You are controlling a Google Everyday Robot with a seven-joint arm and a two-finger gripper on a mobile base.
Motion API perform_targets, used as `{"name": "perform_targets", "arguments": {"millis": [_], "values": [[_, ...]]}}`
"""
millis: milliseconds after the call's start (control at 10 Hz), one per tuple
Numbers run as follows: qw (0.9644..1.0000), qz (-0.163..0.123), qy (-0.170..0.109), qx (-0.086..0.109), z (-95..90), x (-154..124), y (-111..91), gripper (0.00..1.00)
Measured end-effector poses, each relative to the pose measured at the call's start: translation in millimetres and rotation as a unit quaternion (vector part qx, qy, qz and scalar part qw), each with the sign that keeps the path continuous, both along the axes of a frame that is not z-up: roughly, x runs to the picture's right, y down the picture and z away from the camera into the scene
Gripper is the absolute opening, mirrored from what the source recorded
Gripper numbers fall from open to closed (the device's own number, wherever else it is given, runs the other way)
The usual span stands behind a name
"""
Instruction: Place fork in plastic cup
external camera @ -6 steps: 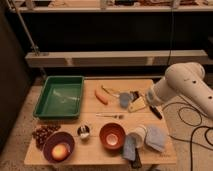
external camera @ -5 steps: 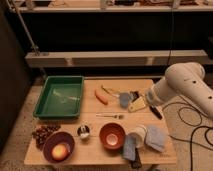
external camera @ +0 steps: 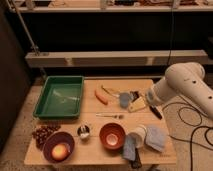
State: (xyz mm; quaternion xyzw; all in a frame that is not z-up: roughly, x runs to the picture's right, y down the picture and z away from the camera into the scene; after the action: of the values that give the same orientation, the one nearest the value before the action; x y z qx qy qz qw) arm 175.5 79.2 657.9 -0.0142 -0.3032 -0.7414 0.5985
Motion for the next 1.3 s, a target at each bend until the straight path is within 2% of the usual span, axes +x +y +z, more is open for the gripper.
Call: {"name": "perform_targets", "arguments": {"millis": [1300], "values": [[1.0000, 0.000, 0.000, 0.000, 0.0, 0.0, 0.0, 0.80]]}}
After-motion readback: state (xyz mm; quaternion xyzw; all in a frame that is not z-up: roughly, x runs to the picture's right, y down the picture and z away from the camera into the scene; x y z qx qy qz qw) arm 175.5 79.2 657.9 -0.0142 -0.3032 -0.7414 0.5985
